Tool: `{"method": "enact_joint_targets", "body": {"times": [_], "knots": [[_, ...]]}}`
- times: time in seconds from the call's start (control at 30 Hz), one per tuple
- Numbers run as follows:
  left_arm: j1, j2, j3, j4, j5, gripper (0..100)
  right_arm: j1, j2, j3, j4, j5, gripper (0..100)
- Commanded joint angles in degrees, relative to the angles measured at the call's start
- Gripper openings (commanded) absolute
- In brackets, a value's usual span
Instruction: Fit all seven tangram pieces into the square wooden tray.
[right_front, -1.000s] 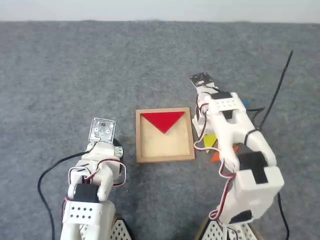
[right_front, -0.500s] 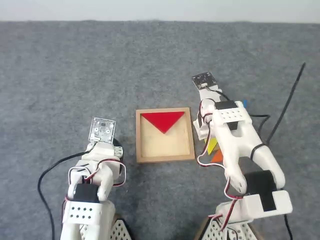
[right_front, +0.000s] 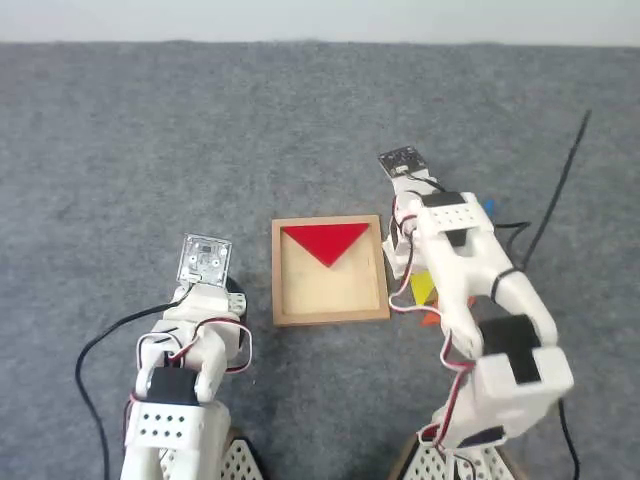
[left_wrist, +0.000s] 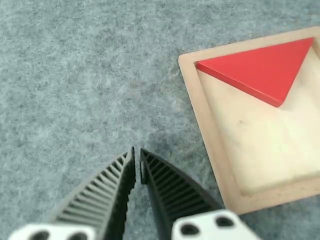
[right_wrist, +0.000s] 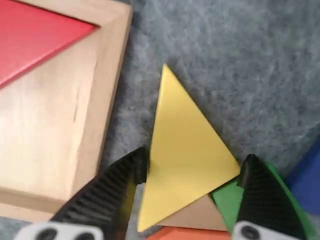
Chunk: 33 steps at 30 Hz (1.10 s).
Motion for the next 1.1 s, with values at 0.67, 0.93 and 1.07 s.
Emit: {"method": "enact_joint_targets", "body": {"times": [0.67, 0.93, 1.07], "knots": [[-0.3, -0.7, -0.5, 0.1, 0.3, 1, 0.0, -6.4, 0.2, -3.1, -4.3, 19.4], [-0.3, -0.7, -0.5, 0.1, 0.3, 1, -0.1, -15.6, 6.9, -5.3, -4.0, 19.4], [-0.3, -0.7, -0.5, 0.1, 0.3, 1, 0.0, -15.7, 7.0, -5.1, -4.0, 19.7]]}}
